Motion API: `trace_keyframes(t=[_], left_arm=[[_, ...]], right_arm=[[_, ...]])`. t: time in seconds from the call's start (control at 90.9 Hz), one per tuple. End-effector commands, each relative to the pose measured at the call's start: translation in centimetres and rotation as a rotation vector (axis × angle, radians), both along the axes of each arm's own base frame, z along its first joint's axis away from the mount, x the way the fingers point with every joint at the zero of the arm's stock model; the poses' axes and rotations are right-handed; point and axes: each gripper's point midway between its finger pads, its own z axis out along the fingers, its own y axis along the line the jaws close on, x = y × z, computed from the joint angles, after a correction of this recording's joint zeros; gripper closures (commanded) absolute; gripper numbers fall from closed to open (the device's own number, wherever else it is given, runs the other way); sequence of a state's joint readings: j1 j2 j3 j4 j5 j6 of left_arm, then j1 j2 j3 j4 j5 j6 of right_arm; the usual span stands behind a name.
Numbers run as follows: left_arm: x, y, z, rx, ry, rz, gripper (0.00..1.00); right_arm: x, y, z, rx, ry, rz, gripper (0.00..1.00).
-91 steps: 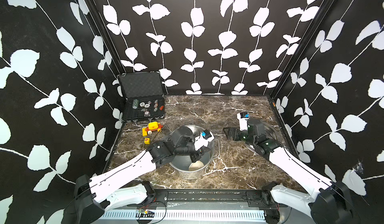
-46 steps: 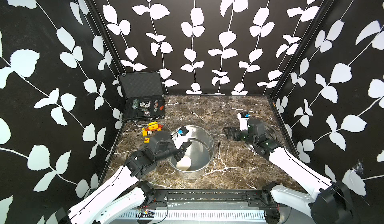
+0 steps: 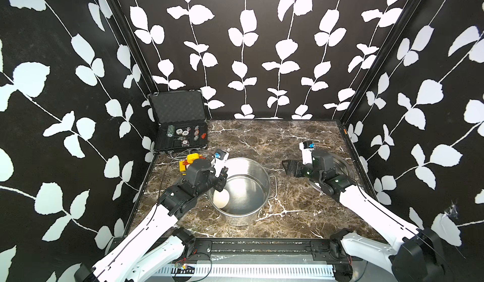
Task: Stir the soup with a spoon
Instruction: Stir the soup in the pan with a stick.
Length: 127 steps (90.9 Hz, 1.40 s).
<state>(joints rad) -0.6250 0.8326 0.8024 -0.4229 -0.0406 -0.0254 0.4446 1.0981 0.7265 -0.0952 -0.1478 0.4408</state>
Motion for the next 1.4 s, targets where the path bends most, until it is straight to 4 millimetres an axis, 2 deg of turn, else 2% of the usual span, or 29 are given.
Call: trace_keyframes(t=[0.0,0.242,0.451,0.539,0.671,0.715,0.803,0.924,1.221,1.298,1.386], left_arm=[[2.4,-0.1,2.3,-0.024,-0.075,0.054,1.00],[6.1,-3.6,3.9,-0.030,-0.074,-0.010,1.00],[8.6,-7.5,3.7,-0.073,-0.030,-0.097,1.00],[8.9,-9.4,3.9,-0.099,-0.025,-0.138,1.00],[8.1,-12.6,4.5,-0.091,-0.045,-0.210,1.00],[7.1,-14.4,4.8,-0.084,-0.048,-0.255,1.00],[5.6,-16.4,4.5,-0.074,-0.037,-0.311,1.00],[3.4,-17.8,3.8,-0.063,-0.012,-0.367,1.00],[-5.7,-18.7,0.8,0.047,0.019,-0.633,1.00],[-7.2,-18.2,0.4,0.051,0.036,-0.657,1.00],[-8.2,-17.0,-0.2,0.048,0.053,-0.645,1.00]], right_arm=[[0.3,-0.3,1.8,0.001,-0.047,-0.009,0.01],[-0.1,-0.7,1.5,-0.017,-0.041,-0.017,0.01],[-0.7,-1.2,1.5,-0.006,-0.045,-0.035,0.01],[-1.0,-1.5,1.6,-0.006,-0.051,-0.045,0.01],[-1.4,-2.0,1.8,-0.009,-0.063,-0.057,0.01],[-1.5,-2.1,1.9,-0.010,-0.066,-0.062,0.01],[-1.6,-2.3,2.0,-0.011,-0.073,-0.068,0.01],[-1.6,-2.2,2.0,-0.006,-0.075,-0.066,0.01],[-1.3,-2.0,1.7,0.002,-0.076,-0.065,0.01],[-1.2,-1.8,1.6,0.010,-0.072,-0.062,0.01],[-1.1,-1.6,1.4,0.014,-0.063,-0.056,0.01]])
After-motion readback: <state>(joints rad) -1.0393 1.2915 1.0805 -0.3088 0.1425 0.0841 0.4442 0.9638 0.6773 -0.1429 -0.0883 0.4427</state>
